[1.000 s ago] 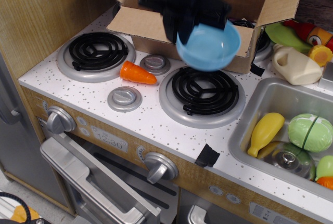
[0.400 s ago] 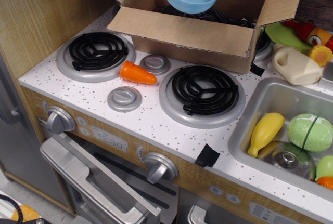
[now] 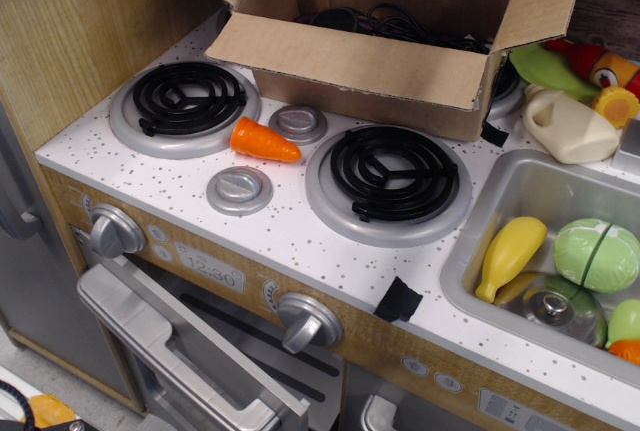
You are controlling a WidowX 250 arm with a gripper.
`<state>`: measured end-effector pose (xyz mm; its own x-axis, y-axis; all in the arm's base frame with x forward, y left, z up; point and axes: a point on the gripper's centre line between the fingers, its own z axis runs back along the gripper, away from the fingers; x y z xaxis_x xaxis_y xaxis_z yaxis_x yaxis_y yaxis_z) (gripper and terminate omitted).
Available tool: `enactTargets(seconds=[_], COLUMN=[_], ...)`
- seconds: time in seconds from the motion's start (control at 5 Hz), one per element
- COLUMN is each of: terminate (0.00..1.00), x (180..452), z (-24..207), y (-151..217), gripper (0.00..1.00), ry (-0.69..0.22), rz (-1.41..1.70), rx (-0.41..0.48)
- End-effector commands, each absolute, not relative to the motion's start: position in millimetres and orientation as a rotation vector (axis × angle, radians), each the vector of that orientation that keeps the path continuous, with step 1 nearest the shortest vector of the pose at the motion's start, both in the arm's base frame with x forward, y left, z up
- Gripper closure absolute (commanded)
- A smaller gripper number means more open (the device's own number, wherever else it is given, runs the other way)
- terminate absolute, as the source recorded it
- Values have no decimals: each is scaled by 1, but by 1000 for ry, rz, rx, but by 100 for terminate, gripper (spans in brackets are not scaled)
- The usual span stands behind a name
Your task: Pick up bowl and put in small4fbox
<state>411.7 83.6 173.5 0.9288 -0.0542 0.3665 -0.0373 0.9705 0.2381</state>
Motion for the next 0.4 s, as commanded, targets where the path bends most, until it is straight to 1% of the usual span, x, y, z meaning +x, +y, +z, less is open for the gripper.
enactTargets(seconds=[0.0,0.2], terminate=[0,100], x=[415,415], z=[199,199], y=[78,78], gripper=[0,0], ry=[-443,-443], rz=[-19,-19], rx=[258,258])
